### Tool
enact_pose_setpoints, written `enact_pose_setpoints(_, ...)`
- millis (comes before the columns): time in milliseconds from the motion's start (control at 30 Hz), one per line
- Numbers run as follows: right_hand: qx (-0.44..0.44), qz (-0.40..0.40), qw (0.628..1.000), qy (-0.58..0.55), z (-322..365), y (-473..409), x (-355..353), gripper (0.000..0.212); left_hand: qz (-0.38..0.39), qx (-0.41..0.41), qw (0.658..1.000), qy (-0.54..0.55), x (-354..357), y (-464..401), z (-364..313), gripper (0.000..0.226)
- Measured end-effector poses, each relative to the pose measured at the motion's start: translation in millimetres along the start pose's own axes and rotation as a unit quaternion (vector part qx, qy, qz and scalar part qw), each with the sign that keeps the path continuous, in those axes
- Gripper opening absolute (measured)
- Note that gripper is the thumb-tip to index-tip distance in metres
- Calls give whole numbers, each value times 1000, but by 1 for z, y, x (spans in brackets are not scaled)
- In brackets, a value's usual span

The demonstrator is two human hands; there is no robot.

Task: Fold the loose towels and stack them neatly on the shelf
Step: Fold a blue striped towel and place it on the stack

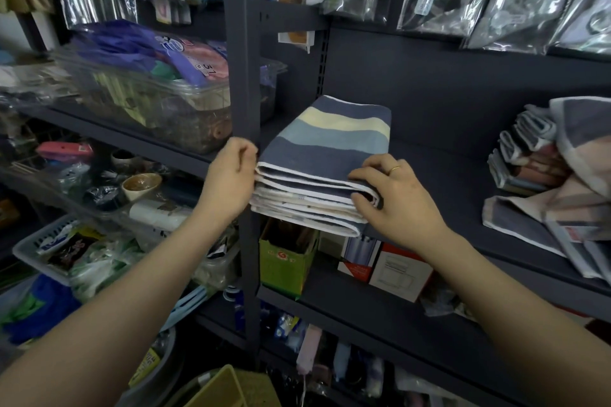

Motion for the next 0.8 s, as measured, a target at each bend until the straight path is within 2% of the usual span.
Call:
enact_pose_setpoints(67, -48, -13, 999, 17, 2, 2, 0, 30, 39, 180, 980, -76, 2, 8, -18, 26)
enact_pose_setpoints(133, -107, -15, 993, 42, 5, 3, 0, 24, 44, 315, 918, -238, 9, 15, -22, 36)
enact_pose_setpoints(167, -128, -9, 991, 47, 5, 5, 1, 21, 33, 341, 893, -291, 10, 17, -21, 34)
enact_pose_setpoints(233, -123, 15, 992, 21, 3, 10, -1, 16, 28, 338, 878, -336, 9, 19, -16, 26)
enact_pose_setpoints(300, -66, 14, 996, -51, -3, 15, -6, 16, 28, 323, 882, -343, 5, 19, -12, 24)
enact_pose_setpoints(400, 32, -93, 987, -131, -16, 14, -18, 19, 11, 298, 890, -345, -1, 18, -14, 47)
enact_pose_setpoints(433, 54, -109, 981, -151, -23, 13, -21, 22, 8, 309, 888, -341, 1, 20, -17, 55)
enact_pose_setpoints(467, 63, -86, 980, -165, -28, 10, -22, 36, 15, 328, 881, -339, 6, 24, -20, 62)
enact_pose_setpoints(533, 10, 57, 987, -148, -36, 8, -15, 74, 59, 379, 855, -350, 22, 32, -24, 82)
enact_pose_setpoints(600, -64, 185, 979, -52, -36, 10, 4, 101, 90, 412, 827, -373, 39, 36, -23, 97)
enact_pose_setpoints(633, -87, 200, 976, -8, -34, 10, 12, 107, 91, 425, 814, -386, 46, 37, -21, 98)
enact_pose_setpoints(700, -114, 144, 982, 37, -30, 9, 24, 106, 76, 428, 805, -404, 50, 34, -15, 88)
enact_pose_setpoints(800, -122, 66, 989, 41, -18, 3, 33, 98, 30, 403, 831, -382, 43, 23, -6, 69)
Point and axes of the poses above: each hand's wrist, its own y-axis away from the middle knuckle, its own x-axis out of the palm, z = x × y, the point moved 2 cm from there along -y, towards the middle knuckle, and after that the axes turned 11 degrees about -x, right-handed, at the moved point
